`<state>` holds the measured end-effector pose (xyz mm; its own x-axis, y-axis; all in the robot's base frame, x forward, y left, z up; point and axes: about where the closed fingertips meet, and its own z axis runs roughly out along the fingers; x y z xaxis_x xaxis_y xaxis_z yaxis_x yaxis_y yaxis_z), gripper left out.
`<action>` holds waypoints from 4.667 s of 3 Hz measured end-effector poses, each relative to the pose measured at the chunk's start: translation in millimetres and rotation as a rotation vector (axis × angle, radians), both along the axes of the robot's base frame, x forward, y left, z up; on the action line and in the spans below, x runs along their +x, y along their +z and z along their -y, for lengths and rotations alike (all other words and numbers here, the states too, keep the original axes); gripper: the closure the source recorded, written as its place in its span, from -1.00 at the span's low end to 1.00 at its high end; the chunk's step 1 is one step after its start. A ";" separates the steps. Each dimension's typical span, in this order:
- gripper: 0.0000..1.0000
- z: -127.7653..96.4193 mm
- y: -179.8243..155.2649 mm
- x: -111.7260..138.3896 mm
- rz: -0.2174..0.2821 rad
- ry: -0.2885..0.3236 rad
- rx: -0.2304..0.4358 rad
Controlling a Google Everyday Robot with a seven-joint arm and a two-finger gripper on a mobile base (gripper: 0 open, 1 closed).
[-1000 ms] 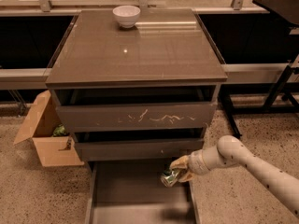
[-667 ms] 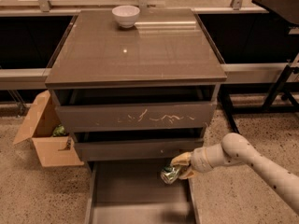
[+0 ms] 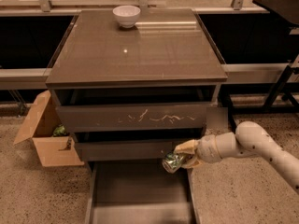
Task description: Pick green can from bottom drawer and place on counter
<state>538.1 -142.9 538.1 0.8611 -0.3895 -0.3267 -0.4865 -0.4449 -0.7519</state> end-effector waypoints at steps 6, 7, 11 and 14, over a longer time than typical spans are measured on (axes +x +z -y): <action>1.00 26.7 231.4 45.5 0.180 -0.011 -0.023; 1.00 26.7 231.4 45.5 0.180 -0.011 -0.023; 1.00 40.7 353.2 52.6 0.394 0.010 -0.090; 1.00 40.7 396.1 159.4 0.324 -0.129 0.134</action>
Offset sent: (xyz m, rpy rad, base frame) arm -0.0003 -0.0038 0.0451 -0.0104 -0.0541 -0.0083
